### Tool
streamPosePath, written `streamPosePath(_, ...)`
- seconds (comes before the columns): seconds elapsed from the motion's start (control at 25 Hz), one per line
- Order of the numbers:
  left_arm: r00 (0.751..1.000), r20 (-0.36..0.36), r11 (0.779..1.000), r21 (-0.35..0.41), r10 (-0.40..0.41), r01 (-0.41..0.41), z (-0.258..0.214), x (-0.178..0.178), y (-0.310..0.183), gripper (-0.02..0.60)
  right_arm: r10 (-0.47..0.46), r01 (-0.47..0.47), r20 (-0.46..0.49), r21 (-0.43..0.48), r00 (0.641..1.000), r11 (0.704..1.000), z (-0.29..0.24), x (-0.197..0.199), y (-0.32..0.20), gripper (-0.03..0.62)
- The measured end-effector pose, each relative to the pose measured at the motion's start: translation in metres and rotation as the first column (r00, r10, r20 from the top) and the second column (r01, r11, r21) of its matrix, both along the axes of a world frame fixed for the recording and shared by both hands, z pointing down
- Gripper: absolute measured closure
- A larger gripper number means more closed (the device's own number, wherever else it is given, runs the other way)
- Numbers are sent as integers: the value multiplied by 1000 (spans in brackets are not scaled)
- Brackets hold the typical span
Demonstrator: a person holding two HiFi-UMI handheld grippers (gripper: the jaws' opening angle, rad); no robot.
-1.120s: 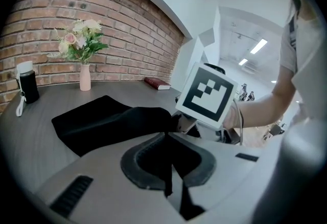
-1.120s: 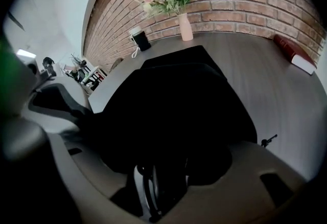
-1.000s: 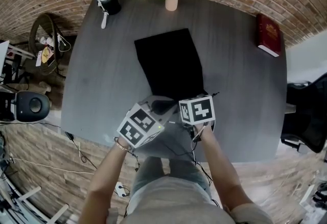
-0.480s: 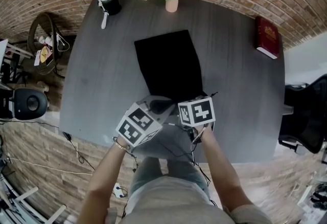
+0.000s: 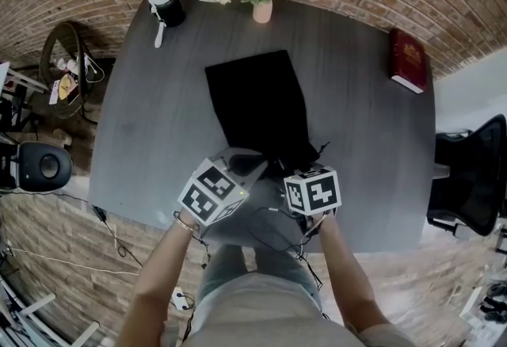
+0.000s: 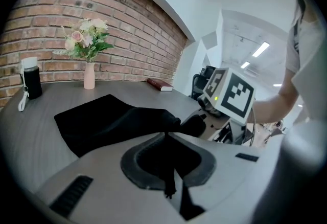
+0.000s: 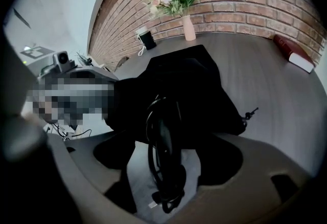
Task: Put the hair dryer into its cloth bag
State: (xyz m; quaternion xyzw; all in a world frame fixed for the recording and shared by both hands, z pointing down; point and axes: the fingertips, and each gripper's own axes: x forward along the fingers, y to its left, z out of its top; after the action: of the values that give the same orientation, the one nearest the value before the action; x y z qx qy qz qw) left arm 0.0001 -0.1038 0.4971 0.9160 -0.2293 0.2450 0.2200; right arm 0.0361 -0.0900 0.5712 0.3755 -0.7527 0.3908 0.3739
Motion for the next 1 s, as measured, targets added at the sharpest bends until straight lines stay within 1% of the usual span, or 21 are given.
streamPosePath(0.16,1000,5,1000,-2,6,-6,1,-1,-1,566,12,-12,4,8,1000,1000,-2,10,13,220)
streamPosePath(0.36,1000,-1,1000,-9,1,-1,1,-1,-2,566,-25,25,-3,-20,1000,999,4,15,34,221)
streamPosePath(0.44,1000,-2,1000,-12,2,-2,2,0,-3,566,-41,40,-14,-19,999,999,7,17,40,232)
streamPosePath(0.6,1000,-4,1000,-20,4,-4,6,1,-3,566,-59,59,-48,8,997,998,13,19,43,285)
streamPosePath(0.72,1000,-7,1000,-26,3,-3,8,1,-3,566,-65,66,-85,11,994,998,20,19,36,314)
streamPosePath(0.88,1000,-8,1000,-27,1,-1,9,3,-5,566,-105,105,-132,-7,986,994,26,15,34,439)
streamPosePath(1.0,1000,-12,1000,-28,0,-1,9,2,-6,566,-124,124,-177,-10,976,992,30,16,34,447)
